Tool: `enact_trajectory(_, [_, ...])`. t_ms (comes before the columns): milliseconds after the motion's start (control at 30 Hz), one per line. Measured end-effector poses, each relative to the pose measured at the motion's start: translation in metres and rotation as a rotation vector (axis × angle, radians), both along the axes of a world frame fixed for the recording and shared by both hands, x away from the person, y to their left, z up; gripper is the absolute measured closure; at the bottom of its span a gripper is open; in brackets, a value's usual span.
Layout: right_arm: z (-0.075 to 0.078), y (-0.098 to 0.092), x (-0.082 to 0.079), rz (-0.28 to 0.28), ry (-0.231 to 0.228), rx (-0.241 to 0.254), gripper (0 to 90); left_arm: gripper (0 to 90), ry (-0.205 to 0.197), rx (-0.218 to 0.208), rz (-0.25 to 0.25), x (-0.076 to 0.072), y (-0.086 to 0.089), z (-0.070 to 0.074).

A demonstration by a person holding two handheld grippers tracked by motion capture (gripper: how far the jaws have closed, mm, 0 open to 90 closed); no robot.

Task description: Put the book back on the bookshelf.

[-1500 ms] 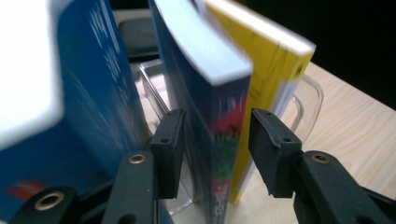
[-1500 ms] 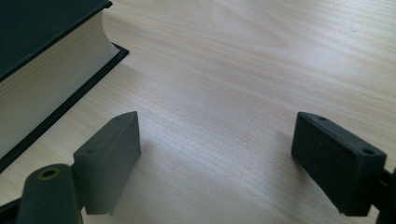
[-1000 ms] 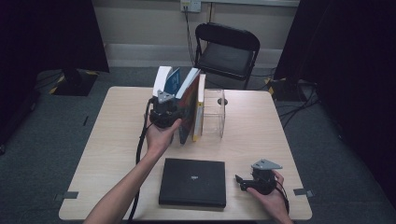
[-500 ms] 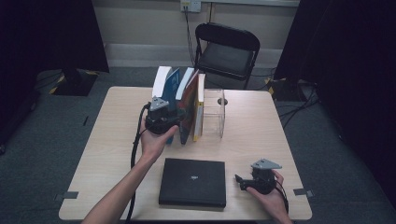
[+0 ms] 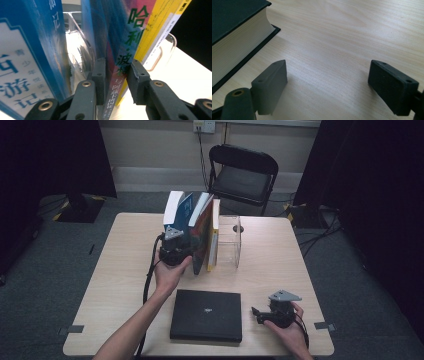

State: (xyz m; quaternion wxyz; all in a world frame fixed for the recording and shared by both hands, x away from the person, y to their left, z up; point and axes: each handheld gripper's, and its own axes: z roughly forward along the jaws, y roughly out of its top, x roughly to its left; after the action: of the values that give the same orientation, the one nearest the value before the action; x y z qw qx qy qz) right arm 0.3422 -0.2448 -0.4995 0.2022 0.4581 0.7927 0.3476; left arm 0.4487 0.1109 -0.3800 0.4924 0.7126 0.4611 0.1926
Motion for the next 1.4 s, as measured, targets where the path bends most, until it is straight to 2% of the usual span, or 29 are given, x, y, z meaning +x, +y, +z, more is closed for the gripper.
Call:
enact_trajectory(33, [0.0, 0.0, 0.0, -0.001, 0.0, 0.0, 15.4, 70.1, 0.009, -0.024, 0.005, 0.0, 0.001, -0.001])
enact_trajectory(167, [0.0, 0.0, 0.0, 0.0, 0.0, -0.001, 15.5, 69.8, 0.005, -0.039, 0.006, -0.002, 0.002, -0.003])
enact_trajectory(300, [0.0, 0.0, 0.0, -0.001, 0.0, 0.0, 15.4, 68.2, 0.0, -0.044, -0.036, -0.006, 0.005, -0.008])
enact_trajectory(367, [0.0, 0.0, 0.0, 0.0, 0.0, 0.0, 15.4, 63.8, -0.002, -0.052, -0.071, -0.01, 0.007, -0.011])
enact_trajectory(433, [0.0, 0.0, 0.001, 0.003, -0.001, 0.0, 15.4, 60.5, -0.01, -0.031, -0.09, -0.012, 0.007, -0.012])
enact_trajectory(500, [0.0, 0.001, 0.001, 0.002, 0.001, 0.0, 15.5, 62.7, -0.002, -0.006, -0.091, -0.012, 0.006, -0.015])
enact_trajectory(633, [0.0, 0.001, 0.001, -0.001, 0.001, -0.001, 15.5, 65.5, 0.019, -0.006, -0.07, -0.006, 0.004, -0.024])
enact_trajectory(667, [0.0, 0.001, 0.001, -0.001, 0.001, -0.001, 15.5, 69.5, 0.019, 0.004, -0.07, -0.006, 0.004, -0.025])
enact_trajectory(767, [0.0, 0.001, 0.001, -0.001, 0.0, 0.0, 15.5, 71.2, 0.026, -0.03, -0.077, -0.006, 0.005, -0.029])
enact_trajectory(900, [0.0, 0.001, 0.001, -0.001, 0.001, 0.0, 15.5, 72.5, 0.024, -0.027, -0.091, -0.008, 0.007, -0.03])
enact_trajectory(967, [0.0, 0.001, 0.001, -0.001, 0.001, 0.0, 15.5, 66.5, 0.029, -0.025, -0.093, -0.009, 0.007, -0.031])
enact_trajectory(1033, [0.0, 0.001, 0.001, -0.001, 0.001, 0.0, 15.7, 66.3, 0.032, -0.022, -0.111, -0.01, 0.007, -0.034])
enact_trajectory(1133, [0.001, 0.0, 0.002, 0.0, 0.001, 0.004, 18.2, 60.1, 0.028, -0.013, -0.098, -0.015, 0.008, -0.036])
enact_trajectory(1233, [0.005, -0.003, 0.005, -0.006, 0.021, 0.047, 24.1, 54.2, 0.023, 0.004, -0.099, -0.021, 0.012, -0.037])
enact_trajectory(1333, [0.013, -0.003, 0.006, -0.017, -0.011, 0.062, 27.8, 50.4, 0.028, 0.001, -0.097, -0.028, 0.02, -0.038])
enact_trajectory(1400, [0.022, 0.0, 0.006, -0.016, -0.037, 0.081, 29.9, 48.2, 0.037, 0.033, -0.091, -0.035, 0.025, -0.042])
